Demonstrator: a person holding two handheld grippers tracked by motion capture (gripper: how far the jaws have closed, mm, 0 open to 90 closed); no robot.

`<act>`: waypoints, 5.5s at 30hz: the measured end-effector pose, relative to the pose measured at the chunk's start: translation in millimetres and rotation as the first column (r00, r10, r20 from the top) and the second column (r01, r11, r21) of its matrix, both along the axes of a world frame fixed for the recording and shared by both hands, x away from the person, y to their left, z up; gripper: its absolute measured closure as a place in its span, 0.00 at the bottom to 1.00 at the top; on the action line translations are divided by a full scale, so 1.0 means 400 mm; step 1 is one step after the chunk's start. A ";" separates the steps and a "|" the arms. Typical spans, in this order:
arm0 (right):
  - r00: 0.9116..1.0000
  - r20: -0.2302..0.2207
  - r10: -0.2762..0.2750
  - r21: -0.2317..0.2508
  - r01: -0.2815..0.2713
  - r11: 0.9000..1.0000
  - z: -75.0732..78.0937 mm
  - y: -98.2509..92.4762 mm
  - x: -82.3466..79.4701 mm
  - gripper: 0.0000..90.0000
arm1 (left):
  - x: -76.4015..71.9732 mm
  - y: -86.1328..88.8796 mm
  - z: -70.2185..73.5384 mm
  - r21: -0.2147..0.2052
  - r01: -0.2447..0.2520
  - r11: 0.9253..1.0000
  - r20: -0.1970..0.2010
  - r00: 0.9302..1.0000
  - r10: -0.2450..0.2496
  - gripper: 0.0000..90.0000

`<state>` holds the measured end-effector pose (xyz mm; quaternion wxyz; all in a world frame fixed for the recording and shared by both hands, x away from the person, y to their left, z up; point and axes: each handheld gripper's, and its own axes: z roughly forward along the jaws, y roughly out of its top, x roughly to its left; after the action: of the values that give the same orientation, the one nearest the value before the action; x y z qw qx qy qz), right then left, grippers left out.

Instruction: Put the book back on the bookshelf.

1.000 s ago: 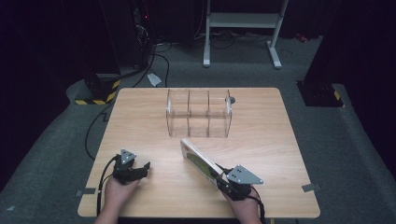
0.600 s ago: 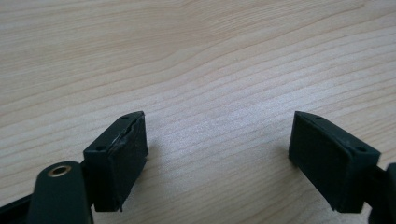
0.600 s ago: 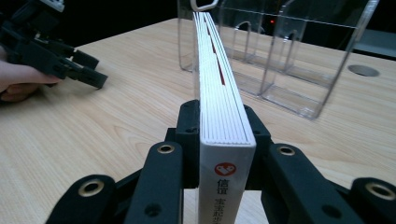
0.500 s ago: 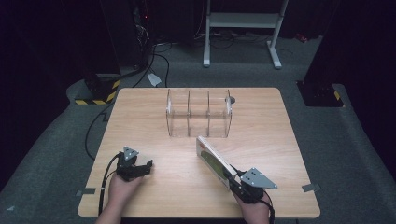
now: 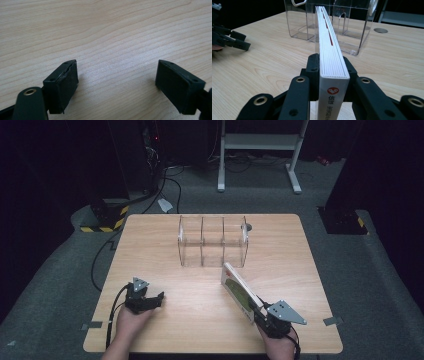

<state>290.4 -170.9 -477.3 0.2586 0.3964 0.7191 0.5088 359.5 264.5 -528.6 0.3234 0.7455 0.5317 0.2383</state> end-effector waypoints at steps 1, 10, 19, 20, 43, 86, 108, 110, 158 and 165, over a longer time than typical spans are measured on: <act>1.000 0.002 -0.002 -0.004 0.002 1.000 0.000 -0.001 0.000 0.82 | 0.000 0.000 0.000 0.000 0.000 1.000 0.000 1.000 0.000 0.20; 0.997 0.023 -0.072 -0.044 0.073 0.996 0.002 -0.006 0.001 0.81 | -0.002 -0.001 0.000 0.000 0.010 1.000 0.001 1.000 -0.010 0.21; 0.998 -0.004 -0.062 -0.042 0.062 0.997 -0.001 0.007 0.009 0.77 | -0.006 -0.004 -0.001 -0.005 0.014 1.000 0.002 1.000 -0.014 0.21; 0.998 -0.008 -0.064 -0.041 0.064 0.997 -0.001 0.009 0.010 0.78 | -0.006 -0.004 -0.001 -0.004 0.014 1.000 0.002 1.000 -0.014 0.21; 0.987 0.018 -0.158 -0.036 0.158 0.987 0.075 0.050 0.042 0.84 | -0.017 -0.004 -0.001 -0.001 0.027 1.000 0.002 1.000 -0.027 0.21; 0.951 0.084 -0.297 -0.086 0.303 0.949 0.109 0.194 0.306 0.84 | -0.014 -0.006 -0.001 -0.005 0.020 1.000 -0.005 1.000 -0.020 0.17; 0.941 0.075 -0.331 -0.109 0.338 0.935 0.081 0.215 0.375 0.84 | -0.015 -0.006 -0.002 -0.004 0.023 1.000 -0.003 1.000 -0.023 0.17; 0.940 0.075 -0.334 -0.108 0.340 0.934 0.078 0.216 0.380 0.84 | -0.015 -0.006 -0.002 -0.005 0.022 1.000 -0.004 1.000 -0.022 0.17; 0.935 -0.034 -0.354 -0.113 0.348 0.931 0.018 0.194 0.363 0.73 | -0.016 -0.005 -0.002 -0.004 0.032 0.999 0.000 1.000 -0.032 0.18; 0.947 -0.057 -0.317 -0.089 0.312 0.946 0.017 0.170 0.334 0.70 | -0.019 -0.006 -0.001 -0.005 0.033 0.999 -0.001 0.999 -0.033 0.18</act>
<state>424.2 -102.7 -470.5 0.3263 0.5134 0.6749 0.4178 351.9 262.3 -529.1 0.3287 0.7536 0.5202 0.2312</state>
